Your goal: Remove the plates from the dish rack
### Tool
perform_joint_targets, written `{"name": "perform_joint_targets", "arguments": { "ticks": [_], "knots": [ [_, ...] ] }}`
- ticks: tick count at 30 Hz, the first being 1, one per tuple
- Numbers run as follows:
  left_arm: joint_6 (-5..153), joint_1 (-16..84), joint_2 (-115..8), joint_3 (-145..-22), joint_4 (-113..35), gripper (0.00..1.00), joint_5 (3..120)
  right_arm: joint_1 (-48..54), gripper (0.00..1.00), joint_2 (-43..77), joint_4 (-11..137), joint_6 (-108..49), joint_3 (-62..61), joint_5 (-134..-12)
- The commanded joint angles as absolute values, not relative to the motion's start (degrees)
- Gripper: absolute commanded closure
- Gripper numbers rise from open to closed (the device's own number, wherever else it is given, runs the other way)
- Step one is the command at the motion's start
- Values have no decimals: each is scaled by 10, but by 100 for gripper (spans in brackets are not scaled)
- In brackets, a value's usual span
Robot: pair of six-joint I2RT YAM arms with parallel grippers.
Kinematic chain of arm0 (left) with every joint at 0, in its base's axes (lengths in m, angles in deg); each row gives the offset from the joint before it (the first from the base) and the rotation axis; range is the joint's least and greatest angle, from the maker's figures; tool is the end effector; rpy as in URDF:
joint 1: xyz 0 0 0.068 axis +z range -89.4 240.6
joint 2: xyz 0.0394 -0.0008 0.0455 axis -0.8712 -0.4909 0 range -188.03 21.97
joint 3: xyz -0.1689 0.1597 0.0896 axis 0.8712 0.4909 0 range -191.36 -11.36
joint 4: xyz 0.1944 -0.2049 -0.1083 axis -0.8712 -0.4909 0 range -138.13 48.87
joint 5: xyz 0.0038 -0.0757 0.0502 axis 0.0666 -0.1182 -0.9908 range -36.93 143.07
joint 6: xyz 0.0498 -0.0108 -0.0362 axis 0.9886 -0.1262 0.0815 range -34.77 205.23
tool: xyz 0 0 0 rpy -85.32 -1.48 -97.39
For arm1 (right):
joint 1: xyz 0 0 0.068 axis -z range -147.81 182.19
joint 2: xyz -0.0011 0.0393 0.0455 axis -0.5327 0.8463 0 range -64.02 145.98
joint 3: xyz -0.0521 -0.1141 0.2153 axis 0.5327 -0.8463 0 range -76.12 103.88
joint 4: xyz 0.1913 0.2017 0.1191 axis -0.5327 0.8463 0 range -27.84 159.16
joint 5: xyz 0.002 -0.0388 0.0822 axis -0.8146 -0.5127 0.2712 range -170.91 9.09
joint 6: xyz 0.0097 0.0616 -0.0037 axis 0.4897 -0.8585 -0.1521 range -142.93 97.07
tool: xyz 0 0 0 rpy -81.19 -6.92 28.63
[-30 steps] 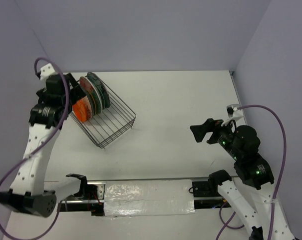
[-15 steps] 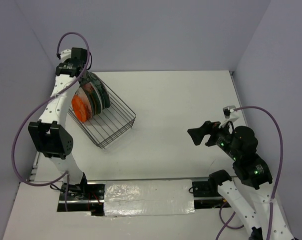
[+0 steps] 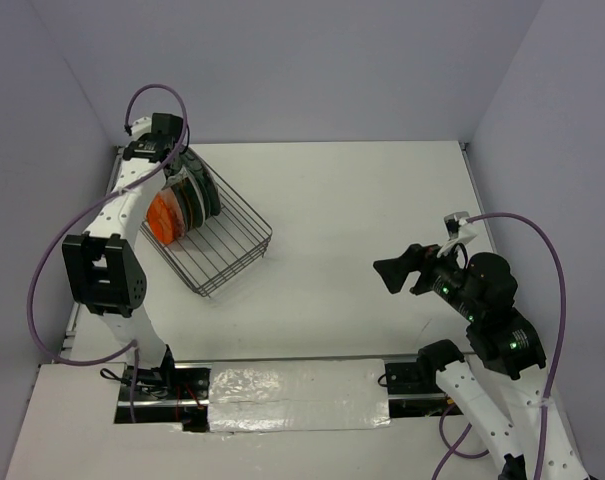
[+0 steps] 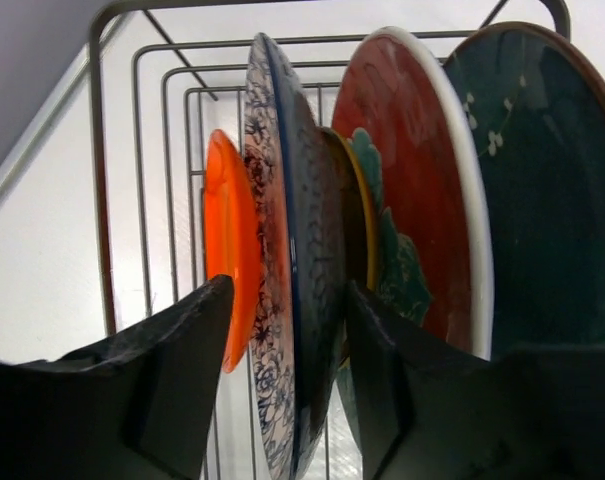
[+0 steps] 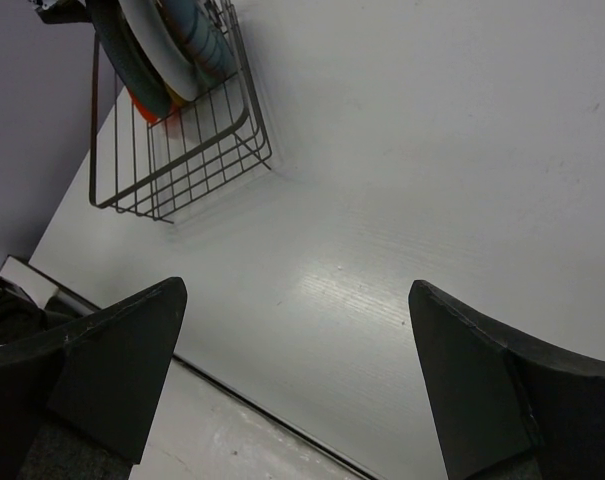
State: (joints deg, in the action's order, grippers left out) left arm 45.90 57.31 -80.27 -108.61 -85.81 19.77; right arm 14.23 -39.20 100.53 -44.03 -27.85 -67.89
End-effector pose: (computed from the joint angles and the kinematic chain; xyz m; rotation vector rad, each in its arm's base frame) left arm 0.4379 0.0011 0.2955 -0.9391 2.0809 0.3294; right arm 0.1485 0.0593 0.3529 -0.1128 1.8760 0.6823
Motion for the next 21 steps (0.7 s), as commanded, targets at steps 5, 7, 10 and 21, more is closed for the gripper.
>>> {"name": "perform_joint_targets", "arguments": {
  "ticks": [5, 7, 10, 21],
  "knots": [
    [457, 580, -779, -1064, -820, 53, 208, 143, 0, -400, 991, -434, -284, -660],
    [459, 580, -769, -1057, -808, 53, 212, 143, 0, -399, 989, -434, -287, -658],
    [467, 580, -756, -1052, -801, 53, 216, 143, 0, -399, 985, -436, -291, -657],
    [499, 580, -737, -1075, -808, 93, 223, 143, 0, -401, 985, -437, -291, -655]
  ]
}}
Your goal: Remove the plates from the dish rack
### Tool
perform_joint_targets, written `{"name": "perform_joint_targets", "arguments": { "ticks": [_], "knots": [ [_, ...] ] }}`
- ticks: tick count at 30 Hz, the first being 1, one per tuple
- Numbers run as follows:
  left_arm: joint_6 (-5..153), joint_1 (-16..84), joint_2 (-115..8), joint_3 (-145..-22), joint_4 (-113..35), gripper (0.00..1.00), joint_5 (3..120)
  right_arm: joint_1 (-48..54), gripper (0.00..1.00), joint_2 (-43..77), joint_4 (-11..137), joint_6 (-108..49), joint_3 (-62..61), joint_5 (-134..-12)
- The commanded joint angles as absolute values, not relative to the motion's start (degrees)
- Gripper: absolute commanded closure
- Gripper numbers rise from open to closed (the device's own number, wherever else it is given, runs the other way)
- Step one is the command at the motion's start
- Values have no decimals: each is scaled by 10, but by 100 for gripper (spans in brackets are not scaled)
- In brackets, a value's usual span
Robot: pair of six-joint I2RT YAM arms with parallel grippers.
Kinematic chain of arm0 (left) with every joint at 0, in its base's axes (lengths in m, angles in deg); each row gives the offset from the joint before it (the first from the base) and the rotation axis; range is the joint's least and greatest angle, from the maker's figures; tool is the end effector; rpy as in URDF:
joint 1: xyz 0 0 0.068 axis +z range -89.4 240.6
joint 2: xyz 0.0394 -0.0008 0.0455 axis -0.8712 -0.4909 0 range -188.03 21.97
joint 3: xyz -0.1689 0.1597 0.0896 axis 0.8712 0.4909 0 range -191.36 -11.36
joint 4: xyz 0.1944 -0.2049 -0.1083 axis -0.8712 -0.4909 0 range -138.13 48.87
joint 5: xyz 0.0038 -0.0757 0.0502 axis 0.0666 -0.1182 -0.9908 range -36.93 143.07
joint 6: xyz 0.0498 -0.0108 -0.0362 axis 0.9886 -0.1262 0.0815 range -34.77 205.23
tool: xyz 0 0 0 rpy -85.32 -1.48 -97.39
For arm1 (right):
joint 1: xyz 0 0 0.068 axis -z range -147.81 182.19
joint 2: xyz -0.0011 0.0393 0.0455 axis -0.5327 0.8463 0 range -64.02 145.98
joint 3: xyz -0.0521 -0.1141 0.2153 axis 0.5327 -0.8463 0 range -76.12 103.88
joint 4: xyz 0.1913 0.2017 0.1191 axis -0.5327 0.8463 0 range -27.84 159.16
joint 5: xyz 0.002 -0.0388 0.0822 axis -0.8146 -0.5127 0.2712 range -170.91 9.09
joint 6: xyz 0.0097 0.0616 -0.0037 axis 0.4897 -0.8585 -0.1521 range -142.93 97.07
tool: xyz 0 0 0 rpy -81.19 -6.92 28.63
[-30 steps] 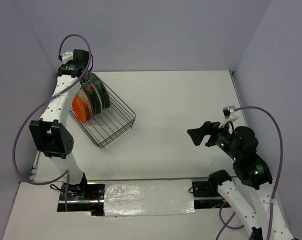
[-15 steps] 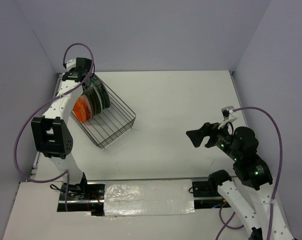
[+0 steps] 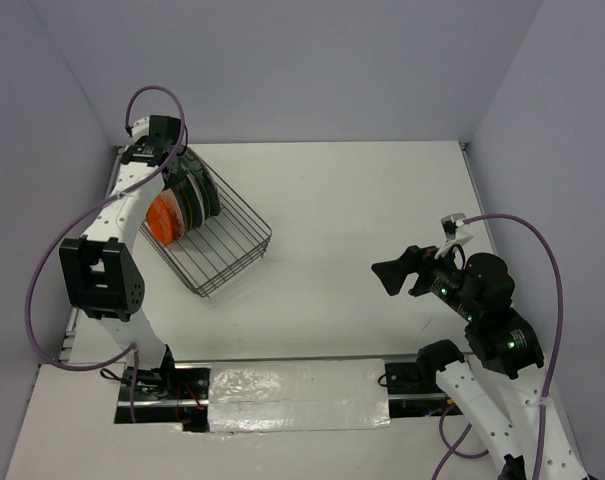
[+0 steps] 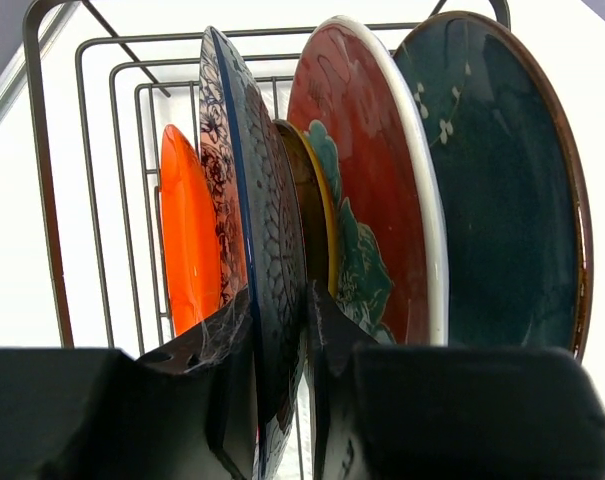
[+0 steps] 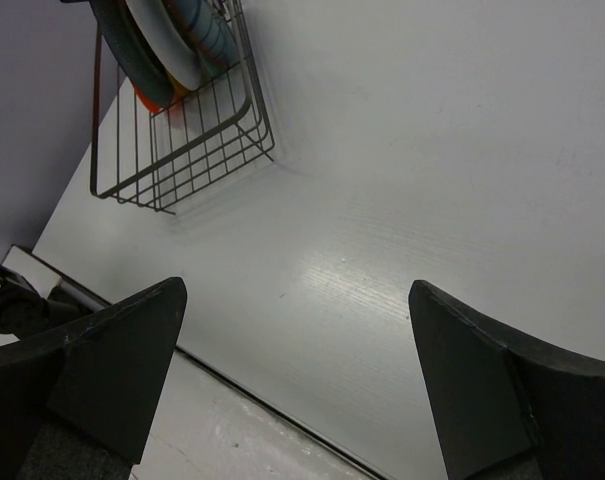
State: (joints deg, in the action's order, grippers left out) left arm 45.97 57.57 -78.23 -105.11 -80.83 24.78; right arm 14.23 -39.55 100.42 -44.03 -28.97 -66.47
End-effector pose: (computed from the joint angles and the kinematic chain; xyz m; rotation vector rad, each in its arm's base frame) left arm 0.4367 -0.0004 0.2928 -0.9187 2.0722 0.2026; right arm 0.1492 0.0607 0.3471 -0.1296 1.8888 0.7034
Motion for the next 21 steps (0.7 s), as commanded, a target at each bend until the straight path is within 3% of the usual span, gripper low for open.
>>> {"name": "perform_joint_targets", "arguments": {
  "ticks": [1, 4, 21],
  "knots": [
    [498, 580, -734, -1076, -808, 93, 223, 143, 0, -401, 985, -437, -292, -654],
    [499, 580, -728, -1076, -810, 100, 223, 143, 0, -404, 985, -437, -293, -654],
    [525, 582, -667, -1076, -779, 100, 236, 143, 0, -406, 993, -433, -287, -655]
  ]
}}
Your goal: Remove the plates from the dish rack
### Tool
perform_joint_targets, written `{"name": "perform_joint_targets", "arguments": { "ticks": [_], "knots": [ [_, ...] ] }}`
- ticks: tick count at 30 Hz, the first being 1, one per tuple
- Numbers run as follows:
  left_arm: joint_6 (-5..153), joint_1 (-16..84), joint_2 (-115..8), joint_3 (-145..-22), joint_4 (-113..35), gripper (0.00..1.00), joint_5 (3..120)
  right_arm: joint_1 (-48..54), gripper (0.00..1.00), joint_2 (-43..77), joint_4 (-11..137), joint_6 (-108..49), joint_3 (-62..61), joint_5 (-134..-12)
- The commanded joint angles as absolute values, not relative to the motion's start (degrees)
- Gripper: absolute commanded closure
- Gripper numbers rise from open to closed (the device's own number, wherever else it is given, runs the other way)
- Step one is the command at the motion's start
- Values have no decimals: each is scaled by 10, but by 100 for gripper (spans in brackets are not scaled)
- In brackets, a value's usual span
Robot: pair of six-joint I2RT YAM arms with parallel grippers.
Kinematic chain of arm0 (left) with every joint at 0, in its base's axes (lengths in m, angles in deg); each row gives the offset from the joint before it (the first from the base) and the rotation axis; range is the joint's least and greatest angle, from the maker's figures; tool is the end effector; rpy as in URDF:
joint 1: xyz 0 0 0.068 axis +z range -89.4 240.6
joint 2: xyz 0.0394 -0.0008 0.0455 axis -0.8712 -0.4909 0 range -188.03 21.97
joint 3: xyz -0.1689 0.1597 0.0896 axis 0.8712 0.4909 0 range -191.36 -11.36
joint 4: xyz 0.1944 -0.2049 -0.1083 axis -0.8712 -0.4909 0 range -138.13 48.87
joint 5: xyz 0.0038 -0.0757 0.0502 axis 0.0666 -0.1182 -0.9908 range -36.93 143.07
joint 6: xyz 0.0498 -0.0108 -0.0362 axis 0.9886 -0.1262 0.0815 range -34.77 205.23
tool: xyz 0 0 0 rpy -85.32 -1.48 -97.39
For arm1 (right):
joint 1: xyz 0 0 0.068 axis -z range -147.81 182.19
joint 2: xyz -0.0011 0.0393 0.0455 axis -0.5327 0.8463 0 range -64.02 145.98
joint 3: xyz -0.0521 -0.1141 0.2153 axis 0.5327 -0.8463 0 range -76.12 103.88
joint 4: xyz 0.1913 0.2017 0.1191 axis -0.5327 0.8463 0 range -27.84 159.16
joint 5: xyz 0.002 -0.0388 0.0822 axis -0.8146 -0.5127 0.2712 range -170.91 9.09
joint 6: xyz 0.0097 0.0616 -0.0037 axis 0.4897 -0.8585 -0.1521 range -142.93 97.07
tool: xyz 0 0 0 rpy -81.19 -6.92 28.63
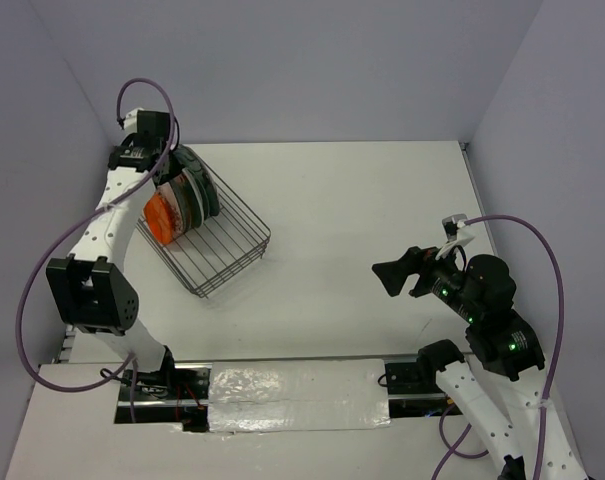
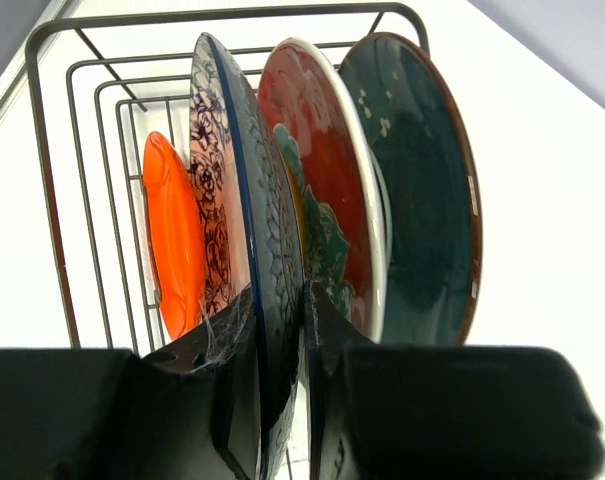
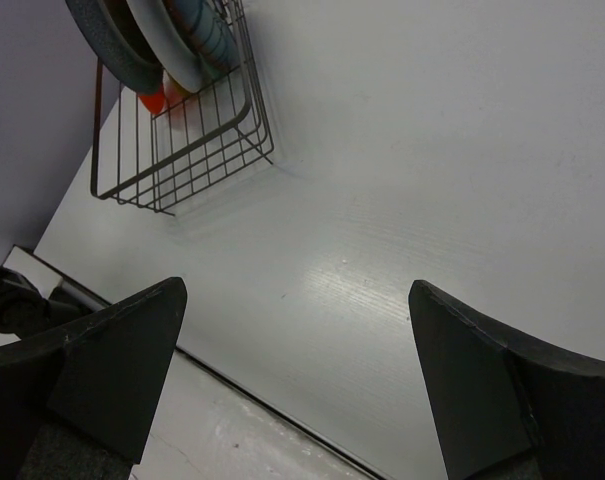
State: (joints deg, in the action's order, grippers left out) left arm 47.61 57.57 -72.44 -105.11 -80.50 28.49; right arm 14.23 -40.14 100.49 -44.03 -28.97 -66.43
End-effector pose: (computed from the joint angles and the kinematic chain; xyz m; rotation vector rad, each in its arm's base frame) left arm 0.4179 -0.0022 0.3335 -0.8618 2.0209 0.0927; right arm 0.1468 0.0600 0.3484 -0.1311 1.8795 0.7051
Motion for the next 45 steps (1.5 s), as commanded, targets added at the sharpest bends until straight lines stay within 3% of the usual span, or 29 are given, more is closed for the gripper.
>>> {"name": "perform_joint_targets", "arguments": {
  "ticks": [1, 14, 22, 25, 28, 29, 32, 33, 35, 40, 45],
  "knots": [
    [525, 582, -663, -1079, -779, 100, 235, 143, 0, -404, 993, -433, -287, -656],
    [543, 582, -558, -1088, -730, 100, 305, 143, 0, -396, 988, -432, -288, -661],
    [508, 564, -518, -1142, -761, 100, 371, 139, 0, -342, 906, -454, -287, -614],
    [488, 526, -519, -1178, -783, 100, 372, 95, 0, -300, 852, -457, -266, -595],
    [448, 467, -514, -1188, -805, 100, 337, -15, 0, -233, 846, -433, -195, -700],
    [439, 445, -512, -1187, -803, 100, 314, -119, 0, -212, 851, -413, -171, -828],
    [393, 364, -517, -1181, -801, 100, 276, -298, 0, -116, 846, -354, -96, -1010],
    [376, 345, -531, -1197, -823, 100, 245, -331, 0, -73, 827, -339, -76, -1107],
    [342, 286, -545, -1212, -840, 100, 215, -391, 0, -40, 764, -293, -74, -1178],
    [295, 197, -580, -1250, -866, 100, 163, -415, 0, 1, 631, -239, -131, -1261],
    [277, 148, -594, -1253, -847, 100, 148, -420, 2, -4, 549, -207, -178, -1239]
  ]
}}
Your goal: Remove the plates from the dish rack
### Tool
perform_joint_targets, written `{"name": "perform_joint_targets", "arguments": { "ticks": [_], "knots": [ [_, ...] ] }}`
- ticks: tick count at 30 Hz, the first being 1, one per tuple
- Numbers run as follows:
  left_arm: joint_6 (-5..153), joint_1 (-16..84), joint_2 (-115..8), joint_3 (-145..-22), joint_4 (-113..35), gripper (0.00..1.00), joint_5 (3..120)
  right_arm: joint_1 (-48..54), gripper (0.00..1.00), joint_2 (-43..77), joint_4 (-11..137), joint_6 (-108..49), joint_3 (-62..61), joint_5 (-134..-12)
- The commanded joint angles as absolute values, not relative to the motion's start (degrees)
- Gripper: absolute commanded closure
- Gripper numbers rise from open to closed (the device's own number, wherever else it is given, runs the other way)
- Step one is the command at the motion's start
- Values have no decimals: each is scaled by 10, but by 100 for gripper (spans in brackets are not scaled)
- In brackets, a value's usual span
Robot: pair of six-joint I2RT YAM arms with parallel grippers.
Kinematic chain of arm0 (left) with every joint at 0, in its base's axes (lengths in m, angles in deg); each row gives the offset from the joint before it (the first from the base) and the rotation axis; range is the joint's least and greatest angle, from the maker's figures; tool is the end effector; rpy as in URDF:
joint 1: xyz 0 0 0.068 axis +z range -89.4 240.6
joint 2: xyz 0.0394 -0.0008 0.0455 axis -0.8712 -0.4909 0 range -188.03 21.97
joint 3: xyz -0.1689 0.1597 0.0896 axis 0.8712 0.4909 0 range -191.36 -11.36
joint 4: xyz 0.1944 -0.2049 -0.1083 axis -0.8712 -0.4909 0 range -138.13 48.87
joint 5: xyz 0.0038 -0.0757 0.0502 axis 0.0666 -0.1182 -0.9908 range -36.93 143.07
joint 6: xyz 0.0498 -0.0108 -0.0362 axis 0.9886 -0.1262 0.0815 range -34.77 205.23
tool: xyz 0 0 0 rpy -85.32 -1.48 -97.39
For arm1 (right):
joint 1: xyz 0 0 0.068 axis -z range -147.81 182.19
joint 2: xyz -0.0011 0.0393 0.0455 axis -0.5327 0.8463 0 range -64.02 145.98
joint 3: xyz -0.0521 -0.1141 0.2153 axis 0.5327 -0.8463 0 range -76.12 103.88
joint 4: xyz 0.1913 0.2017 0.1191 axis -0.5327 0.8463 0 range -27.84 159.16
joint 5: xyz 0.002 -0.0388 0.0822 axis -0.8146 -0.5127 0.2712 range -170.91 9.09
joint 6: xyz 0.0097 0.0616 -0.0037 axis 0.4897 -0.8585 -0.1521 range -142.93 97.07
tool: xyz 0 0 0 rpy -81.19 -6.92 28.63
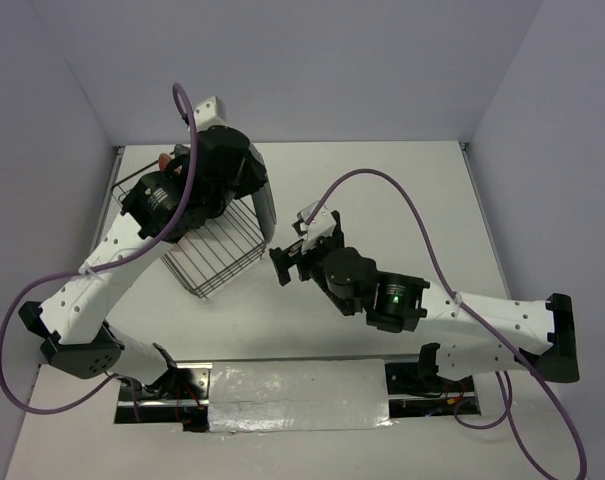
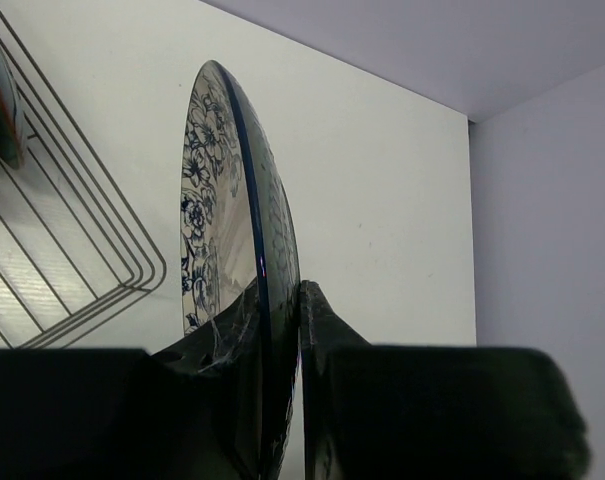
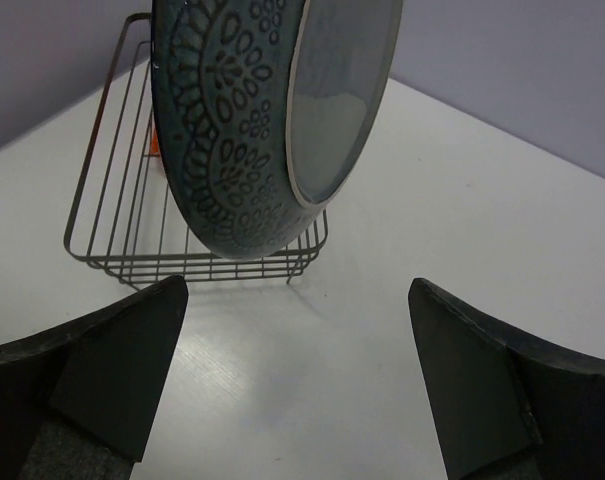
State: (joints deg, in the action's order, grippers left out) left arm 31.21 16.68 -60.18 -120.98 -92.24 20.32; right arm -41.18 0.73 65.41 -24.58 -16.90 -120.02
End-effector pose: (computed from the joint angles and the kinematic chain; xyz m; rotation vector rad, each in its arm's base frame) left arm 0.2485 -0.2034 0.4913 -0.5374 1.8829 -0.5777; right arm 0.1205 0.2982 0.3452 -0.5528 1.6126 0.3920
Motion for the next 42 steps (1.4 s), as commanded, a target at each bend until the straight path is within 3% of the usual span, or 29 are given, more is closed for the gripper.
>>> {"name": "perform_joint_targets", "arguments": {
  "ticks": [1, 9, 13, 16, 18, 21, 29, 31, 34, 37, 40, 42],
  "knots": [
    [273, 144, -599, -1255, -851, 100, 145, -421, 2, -5, 540, -200, -182, -1250],
    [241, 104, -626, -1276, -845, 100, 132, -421, 2, 37, 494, -156, -168, -1255],
    [233, 87, -630, -1279, -846, 100, 124, -401, 12, 57, 459, -157, -169, -1303],
    [224, 77, -614, -1251, -824, 100, 133, -374, 36, 64, 428, -154, -182, -1300],
    [220, 64, -607, -1236, -817, 100, 132, -372, 47, 66, 366, -111, -206, -1319],
    [213, 50, -598, -1222, -819, 100, 119, -372, 98, 52, 323, -83, -229, -1345],
    [254, 47, -588, -1177, -773, 100, 133, -373, 100, -30, 252, -102, -324, -1328],
    [274, 47, -593, -1181, -765, 96, 134, -372, 100, -56, 258, -112, -339, -1325],
    [315, 47, -598, -1188, -743, 61, 125, -372, 100, -96, 289, -155, -350, -1314],
    [360, 47, -598, -1185, -706, 42, 114, -372, 100, -134, 295, -181, -374, -1304],
    [402, 47, -599, -1193, -672, 30, 98, -366, 100, -158, 310, -205, -387, -1300],
    [431, 47, -596, -1195, -643, 31, 89, -352, 100, -163, 329, -226, -388, -1296]
  ]
}}
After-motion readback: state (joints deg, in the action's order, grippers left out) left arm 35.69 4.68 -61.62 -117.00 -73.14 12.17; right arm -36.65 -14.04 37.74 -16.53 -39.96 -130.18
